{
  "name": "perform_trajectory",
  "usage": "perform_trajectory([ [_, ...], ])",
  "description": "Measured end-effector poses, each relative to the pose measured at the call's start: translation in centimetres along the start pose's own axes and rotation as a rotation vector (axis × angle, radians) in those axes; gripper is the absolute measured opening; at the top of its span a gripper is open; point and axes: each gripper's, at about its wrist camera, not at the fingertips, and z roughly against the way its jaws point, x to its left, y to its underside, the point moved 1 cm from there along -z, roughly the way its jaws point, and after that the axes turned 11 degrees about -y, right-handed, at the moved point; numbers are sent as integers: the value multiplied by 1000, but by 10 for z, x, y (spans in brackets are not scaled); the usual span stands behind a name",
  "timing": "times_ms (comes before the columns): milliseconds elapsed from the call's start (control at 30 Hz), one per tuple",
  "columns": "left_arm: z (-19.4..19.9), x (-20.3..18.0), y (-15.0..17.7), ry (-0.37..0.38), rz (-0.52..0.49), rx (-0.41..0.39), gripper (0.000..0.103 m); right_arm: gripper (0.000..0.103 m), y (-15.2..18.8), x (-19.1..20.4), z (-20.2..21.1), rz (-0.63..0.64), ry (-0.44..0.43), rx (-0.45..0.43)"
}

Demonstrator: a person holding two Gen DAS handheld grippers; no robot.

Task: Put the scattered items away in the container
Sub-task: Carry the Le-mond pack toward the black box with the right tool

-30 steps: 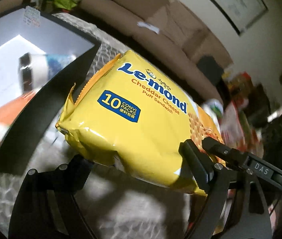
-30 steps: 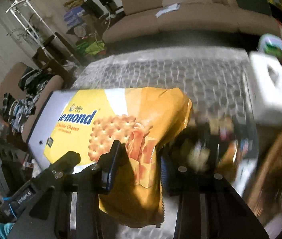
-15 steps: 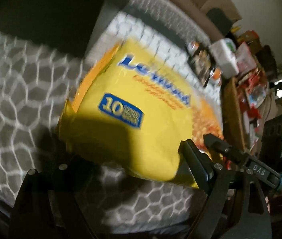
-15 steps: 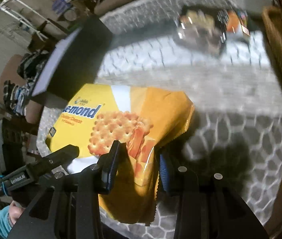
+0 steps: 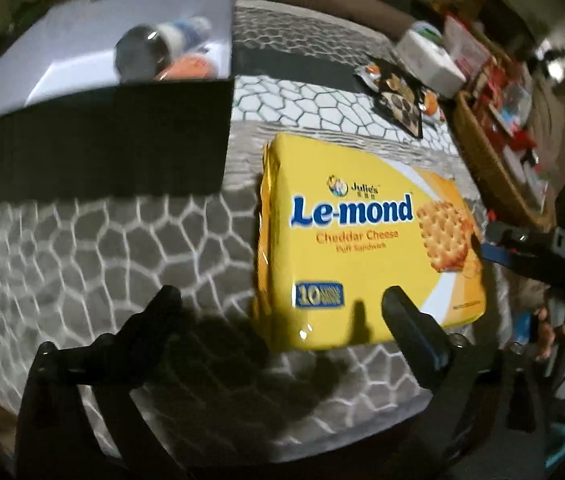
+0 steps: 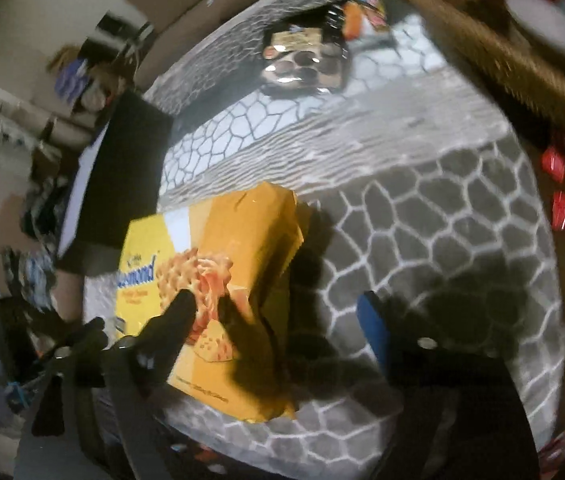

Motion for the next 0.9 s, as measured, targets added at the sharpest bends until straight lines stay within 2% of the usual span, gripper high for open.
perform_trajectory([
  [33,-3,-1,-4,6,-16,9,102,90,1,-1,-2,-24,-18,1],
  [100,-15,1,-9,50,-18,52,102,103,3,-4,-9,-61,-41,6],
  [233,-43,7,-14,145,27,139,102,103,6,-2,-19,-60,-48,15],
  [367,-54,8,-13,221,42,136,102,103,6,-2,-26,-33,-42,9],
  [567,-64,4,-15,280,69,152,102,103,7,5,-36,47,-23,-2],
  [633,-64,1,-16,294,78,154,99,95,10,13,-44,94,-4,34],
  [667,-64,-1,-16,298,77,152,97,83,11,16,-46,120,3,49],
  [700,-63,-4,-16,303,72,147,95,80,13,19,-47,135,2,50],
  [733,-63,-8,-16,306,62,144,91,80,14,22,-48,147,4,48],
  [900,-58,-20,-15,287,38,116,88,77,20,42,-56,224,62,49],
])
